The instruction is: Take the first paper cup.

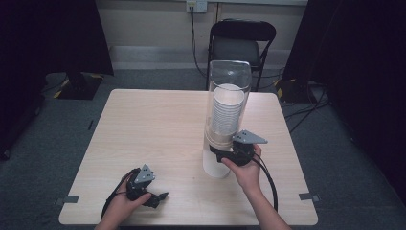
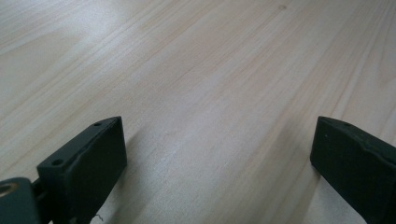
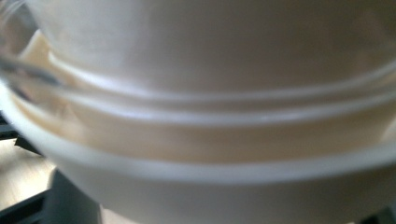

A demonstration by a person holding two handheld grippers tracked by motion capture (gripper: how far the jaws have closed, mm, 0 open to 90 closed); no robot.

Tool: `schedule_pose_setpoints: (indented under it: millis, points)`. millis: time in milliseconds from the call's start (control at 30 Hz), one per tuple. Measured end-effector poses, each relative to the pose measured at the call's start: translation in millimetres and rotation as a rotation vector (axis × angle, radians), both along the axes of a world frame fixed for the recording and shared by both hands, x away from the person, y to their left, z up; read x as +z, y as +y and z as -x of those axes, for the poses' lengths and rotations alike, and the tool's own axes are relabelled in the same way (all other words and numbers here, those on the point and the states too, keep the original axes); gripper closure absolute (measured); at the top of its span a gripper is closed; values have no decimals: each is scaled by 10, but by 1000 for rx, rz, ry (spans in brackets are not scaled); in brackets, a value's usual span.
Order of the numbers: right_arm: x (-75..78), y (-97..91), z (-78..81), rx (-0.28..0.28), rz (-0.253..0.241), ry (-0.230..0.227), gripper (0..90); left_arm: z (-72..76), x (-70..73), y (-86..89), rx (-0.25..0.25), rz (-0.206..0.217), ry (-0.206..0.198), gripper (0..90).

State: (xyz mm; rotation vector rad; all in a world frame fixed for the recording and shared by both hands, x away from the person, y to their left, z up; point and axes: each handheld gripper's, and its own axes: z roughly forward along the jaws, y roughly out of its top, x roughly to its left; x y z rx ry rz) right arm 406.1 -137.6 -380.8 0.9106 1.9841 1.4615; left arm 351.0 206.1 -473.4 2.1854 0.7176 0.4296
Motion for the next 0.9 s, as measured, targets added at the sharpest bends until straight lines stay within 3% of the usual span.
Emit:
schedule_pose_setpoints:
  millis: [100, 600, 900]
  points:
    - [-6, 0, -3, 20, 0, -3, 337, 0, 0, 0, 0, 0, 0, 31]
    - [-125, -27, 12, 25, -34, -69, 354, 3, -3, -4, 4, 7, 1, 31]
    - [-129, -36, 15, 38, -31, -61, 357, 3, -4, -5, 5, 8, 0, 31]
